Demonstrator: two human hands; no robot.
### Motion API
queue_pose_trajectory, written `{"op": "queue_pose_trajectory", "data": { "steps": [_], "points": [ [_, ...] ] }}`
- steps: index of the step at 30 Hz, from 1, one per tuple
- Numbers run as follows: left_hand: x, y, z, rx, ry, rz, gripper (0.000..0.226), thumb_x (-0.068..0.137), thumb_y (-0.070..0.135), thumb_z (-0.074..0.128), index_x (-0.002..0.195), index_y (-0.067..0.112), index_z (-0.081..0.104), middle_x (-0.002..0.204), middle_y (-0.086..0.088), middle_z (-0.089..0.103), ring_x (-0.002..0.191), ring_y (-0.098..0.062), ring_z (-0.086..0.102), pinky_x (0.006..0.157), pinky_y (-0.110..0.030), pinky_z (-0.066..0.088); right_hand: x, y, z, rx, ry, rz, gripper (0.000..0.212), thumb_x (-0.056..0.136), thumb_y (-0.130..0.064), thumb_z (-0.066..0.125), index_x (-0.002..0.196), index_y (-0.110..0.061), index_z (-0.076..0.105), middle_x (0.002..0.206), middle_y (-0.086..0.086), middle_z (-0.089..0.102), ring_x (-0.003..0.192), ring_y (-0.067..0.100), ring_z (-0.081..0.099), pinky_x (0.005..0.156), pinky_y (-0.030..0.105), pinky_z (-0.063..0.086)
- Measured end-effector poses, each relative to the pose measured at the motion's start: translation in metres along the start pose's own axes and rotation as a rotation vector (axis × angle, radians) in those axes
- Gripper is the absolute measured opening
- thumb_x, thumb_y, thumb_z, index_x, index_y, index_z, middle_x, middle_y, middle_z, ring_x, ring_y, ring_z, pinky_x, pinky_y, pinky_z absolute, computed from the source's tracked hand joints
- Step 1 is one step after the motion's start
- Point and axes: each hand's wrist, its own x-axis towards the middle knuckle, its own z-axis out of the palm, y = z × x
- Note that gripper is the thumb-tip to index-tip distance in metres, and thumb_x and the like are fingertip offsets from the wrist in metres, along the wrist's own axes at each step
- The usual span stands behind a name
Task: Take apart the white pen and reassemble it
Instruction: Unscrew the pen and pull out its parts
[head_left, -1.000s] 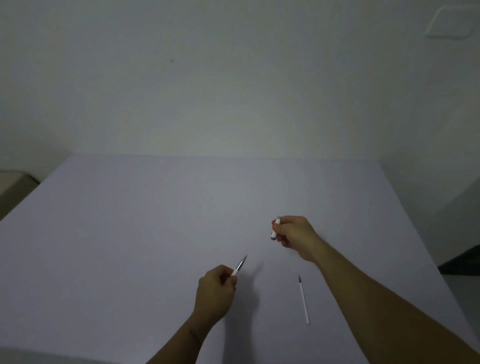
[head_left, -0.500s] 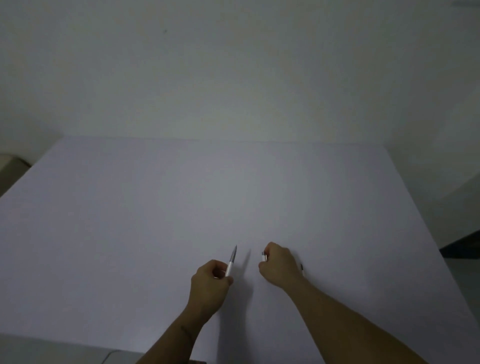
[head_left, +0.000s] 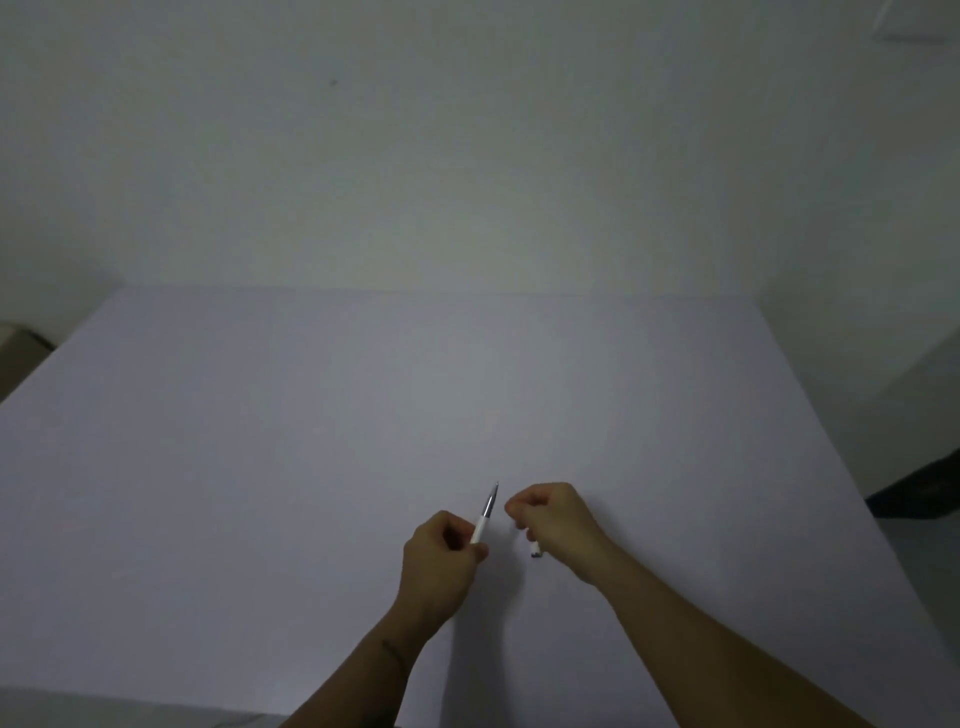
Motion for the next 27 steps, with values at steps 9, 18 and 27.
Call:
{"op": "queue_pose_trajectory", "data": {
  "steps": [9, 18, 27],
  "points": [
    [-0.009, 0.028, 0.024, 0.013, 0.044, 0.160, 0.015, 0.080, 0.008, 0.074, 0.080, 0.015, 0.061, 0.072, -0.002, 0.063, 0.065, -0.015, 0.060, 0.058, -0.018, 0.045, -0.016, -0.018, -0.007, 0.233, 0.078, -0.031, 0.014, 0.086, -0.019, 0.071, 0.075, -0.012, 0.068, 0.072, 0.005, 0.063, 0.066, 0.017, 0.056, 0.061, 0.028, 0.048],
    [-0.022, 0.031, 0.025, 0.059, 0.017, 0.185, 0.005, 0.086, 0.005, 0.067, 0.086, 0.010, 0.066, 0.078, -0.004, 0.067, 0.072, -0.015, 0.063, 0.061, -0.015, 0.045, -0.023, -0.014, -0.018, 0.271, 0.007, -0.040, 0.012, 0.091, -0.010, 0.065, 0.087, -0.013, 0.076, 0.093, 0.008, 0.070, 0.083, 0.019, 0.059, 0.072, 0.028, 0.051],
    [-0.033, 0.033, 0.023, 0.059, 0.068, 0.224, 0.009, 0.083, 0.006, 0.070, 0.080, 0.013, 0.065, 0.074, -0.003, 0.065, 0.069, -0.014, 0.061, 0.060, -0.017, 0.043, -0.027, -0.013, -0.023, 0.371, -0.015, 0.004, 0.013, 0.086, -0.021, 0.071, 0.086, -0.008, 0.069, 0.076, 0.007, 0.058, 0.068, 0.019, 0.052, 0.065, 0.031, 0.049]
  ]
}}
